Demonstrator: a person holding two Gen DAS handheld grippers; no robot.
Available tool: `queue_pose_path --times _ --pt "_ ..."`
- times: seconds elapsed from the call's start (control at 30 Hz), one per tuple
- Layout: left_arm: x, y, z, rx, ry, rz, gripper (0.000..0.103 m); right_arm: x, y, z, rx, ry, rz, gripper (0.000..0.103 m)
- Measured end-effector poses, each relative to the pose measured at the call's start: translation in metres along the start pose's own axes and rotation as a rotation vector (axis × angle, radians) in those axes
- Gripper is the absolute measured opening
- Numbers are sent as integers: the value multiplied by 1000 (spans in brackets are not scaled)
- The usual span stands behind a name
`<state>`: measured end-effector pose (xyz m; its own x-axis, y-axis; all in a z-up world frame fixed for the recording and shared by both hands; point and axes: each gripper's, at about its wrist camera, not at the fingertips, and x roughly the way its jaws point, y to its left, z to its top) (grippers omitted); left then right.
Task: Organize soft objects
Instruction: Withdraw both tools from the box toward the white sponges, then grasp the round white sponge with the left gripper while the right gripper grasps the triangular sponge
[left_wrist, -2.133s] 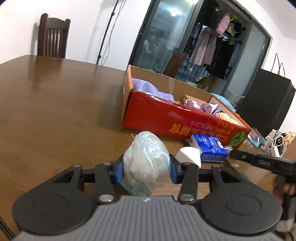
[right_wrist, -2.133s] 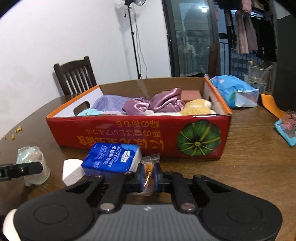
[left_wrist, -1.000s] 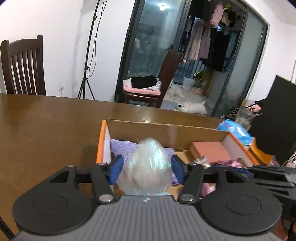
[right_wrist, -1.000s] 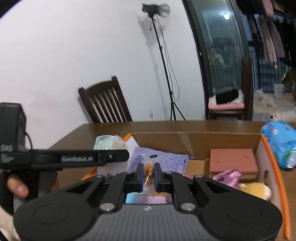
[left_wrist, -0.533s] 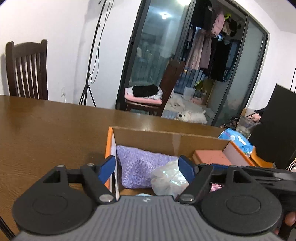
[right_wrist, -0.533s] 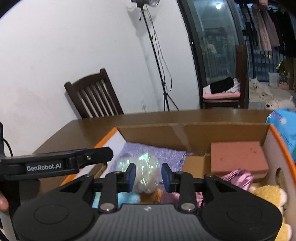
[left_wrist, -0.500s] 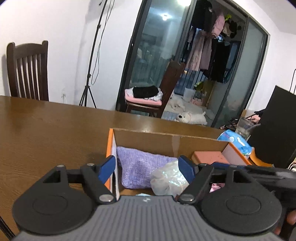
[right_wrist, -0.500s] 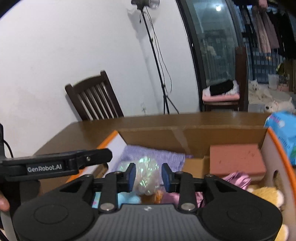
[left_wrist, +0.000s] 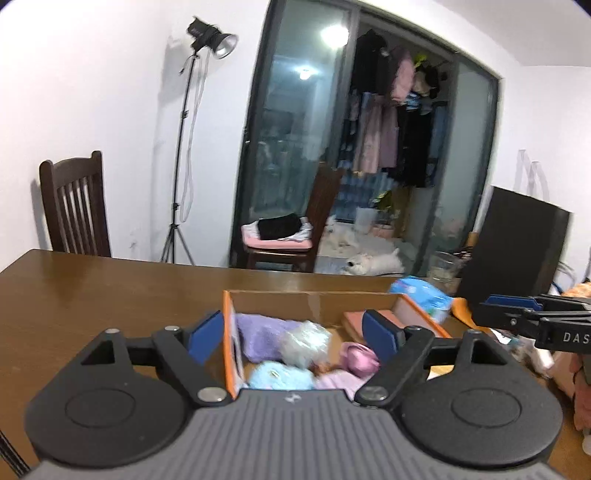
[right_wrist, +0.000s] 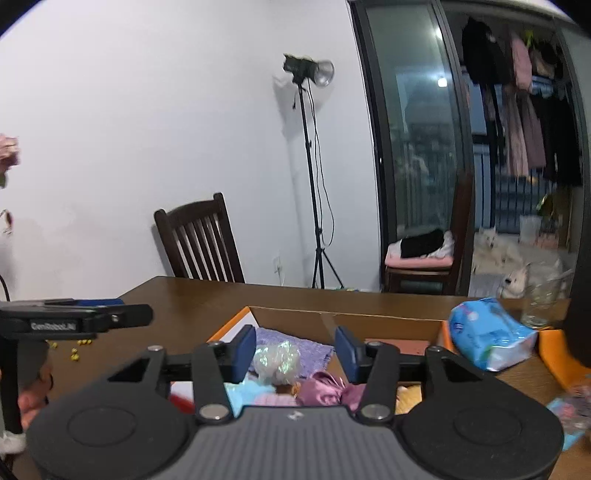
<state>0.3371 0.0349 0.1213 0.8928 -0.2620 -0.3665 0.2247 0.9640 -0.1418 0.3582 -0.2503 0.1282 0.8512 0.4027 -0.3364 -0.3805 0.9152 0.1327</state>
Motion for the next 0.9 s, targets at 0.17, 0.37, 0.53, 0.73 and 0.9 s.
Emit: queue_pose_path --times 0.17,0.37,0.53,0.73,0.9 --pt "-51 -23 -29 11 -39 -23 86 -57 16 -21 -29 -36 -8 55" --pt "-119 -45 -78 46 -101 -54 92 -121 45 -60 -69 -85 -11 61" --pt "-165 -54 -124 61 -132 -66 101 -166 62 -100 -64 -95 -31 66" --pt "-177 -52 -177 -2 -31 -81 101 -201 72 -163 18 -69 -28 72" --pt "-173 -47 -179 -20 -20 -73 101 -197 71 -188 51 -7 -65 72"
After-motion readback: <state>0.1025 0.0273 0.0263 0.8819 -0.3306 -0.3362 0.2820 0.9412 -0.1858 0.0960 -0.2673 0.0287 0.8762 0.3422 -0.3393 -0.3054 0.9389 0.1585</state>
